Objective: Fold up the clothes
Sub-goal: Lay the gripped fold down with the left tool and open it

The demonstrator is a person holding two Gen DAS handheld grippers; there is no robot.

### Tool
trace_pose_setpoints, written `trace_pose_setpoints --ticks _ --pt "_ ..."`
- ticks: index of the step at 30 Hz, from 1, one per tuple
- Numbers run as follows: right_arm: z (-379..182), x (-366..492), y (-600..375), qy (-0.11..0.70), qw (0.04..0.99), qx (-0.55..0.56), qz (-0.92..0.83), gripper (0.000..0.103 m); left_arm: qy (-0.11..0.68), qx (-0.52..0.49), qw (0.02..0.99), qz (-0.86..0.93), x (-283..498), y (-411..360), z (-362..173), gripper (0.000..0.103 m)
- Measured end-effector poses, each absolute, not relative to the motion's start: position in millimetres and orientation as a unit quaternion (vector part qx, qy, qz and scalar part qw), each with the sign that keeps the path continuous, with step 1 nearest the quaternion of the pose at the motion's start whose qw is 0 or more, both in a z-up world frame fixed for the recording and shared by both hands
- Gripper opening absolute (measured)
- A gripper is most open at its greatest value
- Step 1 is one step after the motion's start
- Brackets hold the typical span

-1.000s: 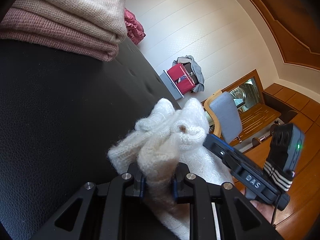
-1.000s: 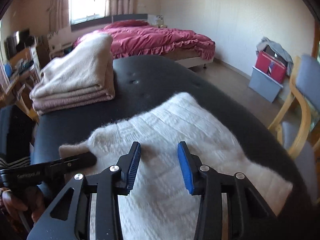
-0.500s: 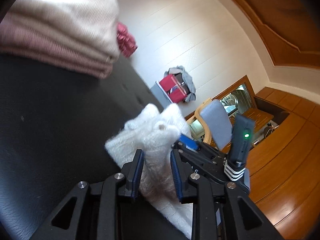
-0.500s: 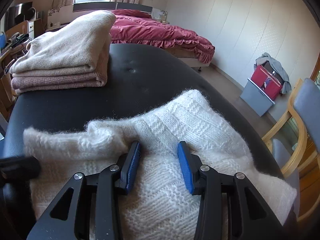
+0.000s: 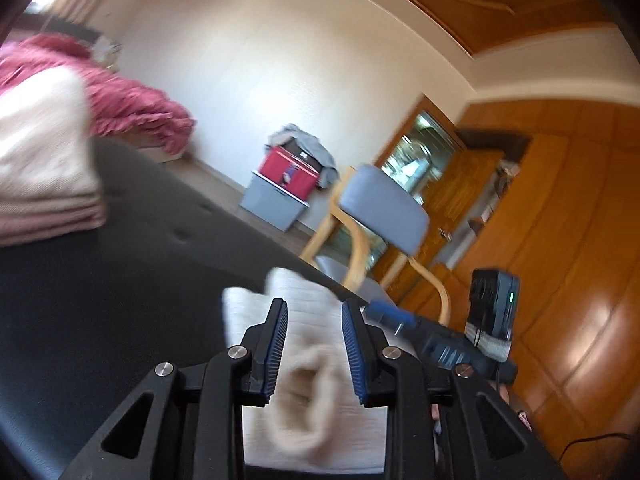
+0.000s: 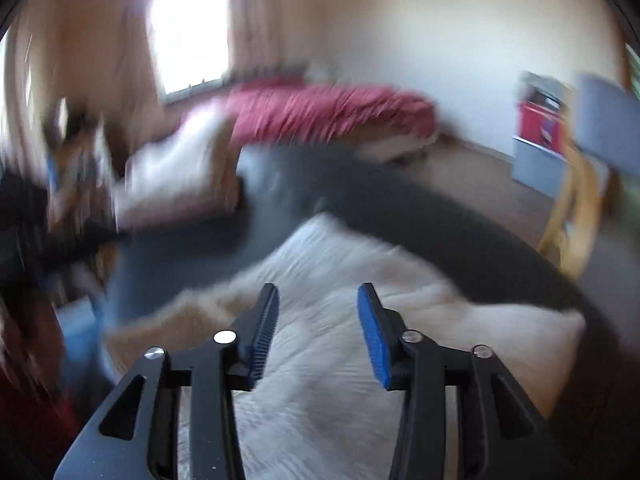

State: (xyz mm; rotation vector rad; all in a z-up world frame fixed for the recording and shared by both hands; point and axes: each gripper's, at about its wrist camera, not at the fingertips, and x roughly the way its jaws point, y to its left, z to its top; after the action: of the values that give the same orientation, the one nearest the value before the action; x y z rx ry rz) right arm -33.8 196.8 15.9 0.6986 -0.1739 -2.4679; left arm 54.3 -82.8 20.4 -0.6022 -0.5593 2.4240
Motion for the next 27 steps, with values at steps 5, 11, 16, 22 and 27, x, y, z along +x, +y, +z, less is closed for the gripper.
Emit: trace_pose_setpoints --ticks 5,11,16,22,27 --pt "1.2 -32.9 304.7 -0.261 0.21 0.199 -0.921 0.092 0.001 -0.255 0.285 0.924 38.7 26.2 46.2 0.036" --pt "-11.5 -37.0 323.9 -0.301 0.18 0.218 -0.911 0.075 0.137 -0.331 0.198 0.912 -26.4 72.1 2.5 0.033" --pt "1.7 -31.4 293.9 -0.214 0.168 0.223 -0.936 0.036 0.08 -0.367 0.134 0.917 -66.5 17.2 -27.9 0.035" --pt "0.8 -30.3 247.9 -0.14 0.206 0.26 -0.933 0.034 -0.016 -0.367 0.158 0.916 -66.4 -27.3 -46.8 0.044" --pt "-35.4 -54.7 208.9 -0.069 0.194 0.363 -0.909 0.035 -0.107 -0.391 0.178 0.896 -72.0 -57.0 -61.5 0.059"
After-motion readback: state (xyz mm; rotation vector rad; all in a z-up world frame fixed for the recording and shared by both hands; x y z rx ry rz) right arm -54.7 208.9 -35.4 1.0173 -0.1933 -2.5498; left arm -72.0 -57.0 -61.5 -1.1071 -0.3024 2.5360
